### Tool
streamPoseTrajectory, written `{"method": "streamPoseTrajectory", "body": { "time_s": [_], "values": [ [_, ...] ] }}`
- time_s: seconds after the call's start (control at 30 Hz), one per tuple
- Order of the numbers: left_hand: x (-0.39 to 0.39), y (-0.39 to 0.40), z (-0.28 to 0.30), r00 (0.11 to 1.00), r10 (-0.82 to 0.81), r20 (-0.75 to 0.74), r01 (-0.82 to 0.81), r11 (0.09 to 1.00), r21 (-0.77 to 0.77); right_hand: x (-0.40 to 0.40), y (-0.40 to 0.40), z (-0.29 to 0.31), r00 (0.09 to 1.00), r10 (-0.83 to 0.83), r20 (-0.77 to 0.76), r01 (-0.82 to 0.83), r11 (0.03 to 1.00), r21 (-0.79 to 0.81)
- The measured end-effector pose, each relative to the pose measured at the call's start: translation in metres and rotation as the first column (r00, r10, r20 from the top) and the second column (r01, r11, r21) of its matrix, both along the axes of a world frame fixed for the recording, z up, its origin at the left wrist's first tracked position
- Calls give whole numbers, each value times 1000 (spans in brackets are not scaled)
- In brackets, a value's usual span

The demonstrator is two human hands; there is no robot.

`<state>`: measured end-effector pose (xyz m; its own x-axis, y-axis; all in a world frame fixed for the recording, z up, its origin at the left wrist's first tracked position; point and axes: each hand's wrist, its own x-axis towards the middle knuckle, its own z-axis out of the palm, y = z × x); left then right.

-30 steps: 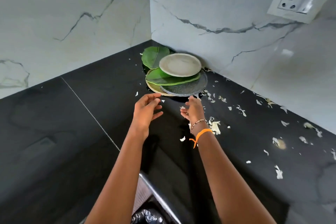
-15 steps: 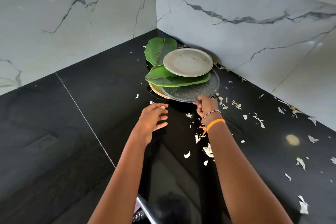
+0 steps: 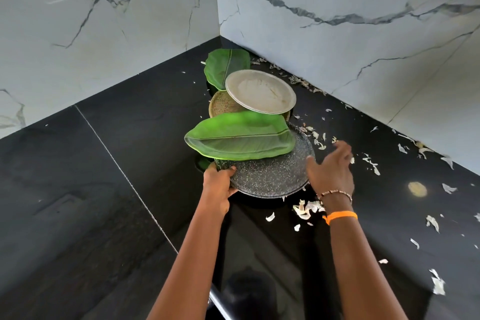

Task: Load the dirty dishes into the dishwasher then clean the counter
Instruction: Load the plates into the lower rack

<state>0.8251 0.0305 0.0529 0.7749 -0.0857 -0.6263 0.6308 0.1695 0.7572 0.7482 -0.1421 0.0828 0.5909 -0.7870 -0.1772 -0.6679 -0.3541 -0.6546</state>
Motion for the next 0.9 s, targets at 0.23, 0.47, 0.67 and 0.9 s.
{"method": "streamPoseTrajectory", "body": {
  "time_s": [0.23,0.47,0.67,0.9],
  "values": [
    [-18,20,10,993,-40,108,32,997,73,51,6,-7,964,229,-133,-223,973,58],
    [-38,45,34,962,33,271,-59,994,90,28,17,0,902,-170,396,-128,772,623],
    [-62,55,71,880,18,474,-54,997,63,-44,33,30,610,-392,688,-201,764,613],
    [-107,82,104,807,-139,574,131,990,56,-149,89,40,482,-472,738,-83,814,575]
  ]
}}
